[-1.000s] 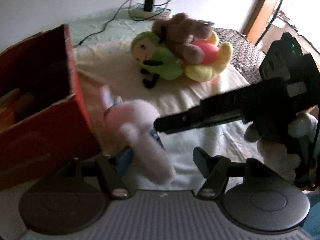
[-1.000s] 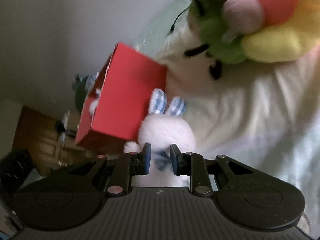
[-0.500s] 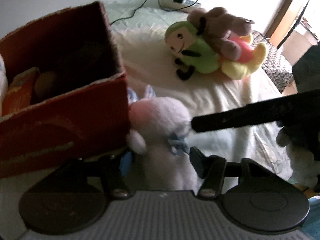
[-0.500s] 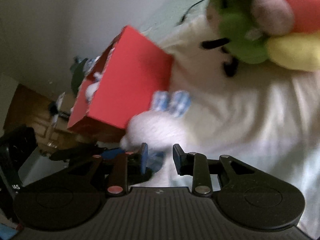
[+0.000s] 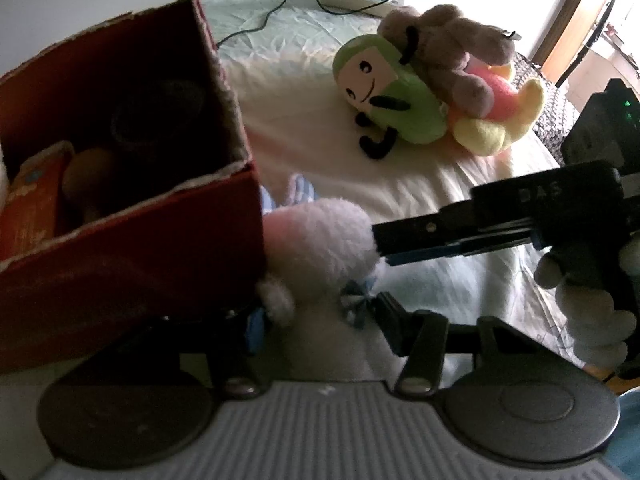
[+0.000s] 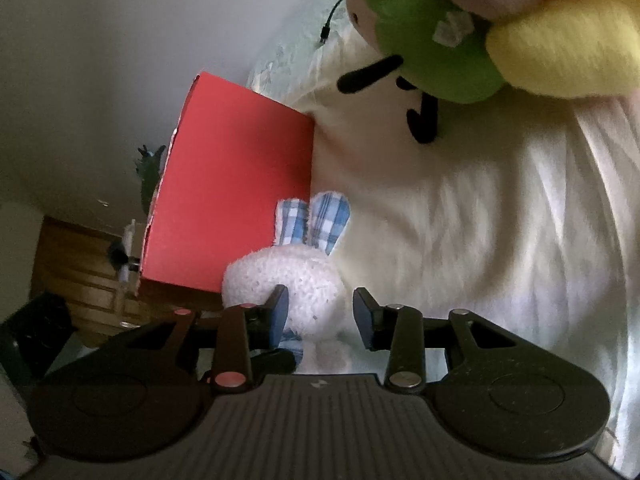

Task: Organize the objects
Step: 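Grasp the second white bunny with blue plaid ears with the right gripper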

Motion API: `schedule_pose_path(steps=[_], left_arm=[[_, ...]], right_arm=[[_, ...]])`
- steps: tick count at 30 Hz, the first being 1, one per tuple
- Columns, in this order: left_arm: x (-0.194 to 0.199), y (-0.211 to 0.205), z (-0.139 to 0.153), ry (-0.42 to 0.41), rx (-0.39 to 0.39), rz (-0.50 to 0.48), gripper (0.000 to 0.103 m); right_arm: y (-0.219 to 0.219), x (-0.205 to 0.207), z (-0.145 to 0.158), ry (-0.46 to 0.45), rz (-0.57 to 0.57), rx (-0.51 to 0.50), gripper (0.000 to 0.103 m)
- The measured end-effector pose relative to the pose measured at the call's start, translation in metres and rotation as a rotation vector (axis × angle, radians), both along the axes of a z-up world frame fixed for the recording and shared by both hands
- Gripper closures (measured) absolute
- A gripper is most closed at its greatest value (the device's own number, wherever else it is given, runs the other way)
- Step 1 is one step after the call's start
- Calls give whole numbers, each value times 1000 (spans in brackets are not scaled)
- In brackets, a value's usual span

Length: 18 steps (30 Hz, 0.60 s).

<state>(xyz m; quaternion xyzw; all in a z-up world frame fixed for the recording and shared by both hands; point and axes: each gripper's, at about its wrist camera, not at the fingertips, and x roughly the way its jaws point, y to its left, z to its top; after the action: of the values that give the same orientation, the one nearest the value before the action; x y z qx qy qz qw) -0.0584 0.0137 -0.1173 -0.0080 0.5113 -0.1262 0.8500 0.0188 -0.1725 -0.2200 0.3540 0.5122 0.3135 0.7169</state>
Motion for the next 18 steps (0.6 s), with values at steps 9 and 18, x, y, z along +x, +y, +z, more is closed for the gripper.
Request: schedule_pose_path(steps=[9, 18], left_arm=[[0, -9, -3, 5, 19, -24, 49], [-1, -16, -1, -11, 52, -18, 51]], right_arm=[[-4, -5, -5, 6, 29, 96, 40], [24, 8, -11, 1, 34, 104, 36]])
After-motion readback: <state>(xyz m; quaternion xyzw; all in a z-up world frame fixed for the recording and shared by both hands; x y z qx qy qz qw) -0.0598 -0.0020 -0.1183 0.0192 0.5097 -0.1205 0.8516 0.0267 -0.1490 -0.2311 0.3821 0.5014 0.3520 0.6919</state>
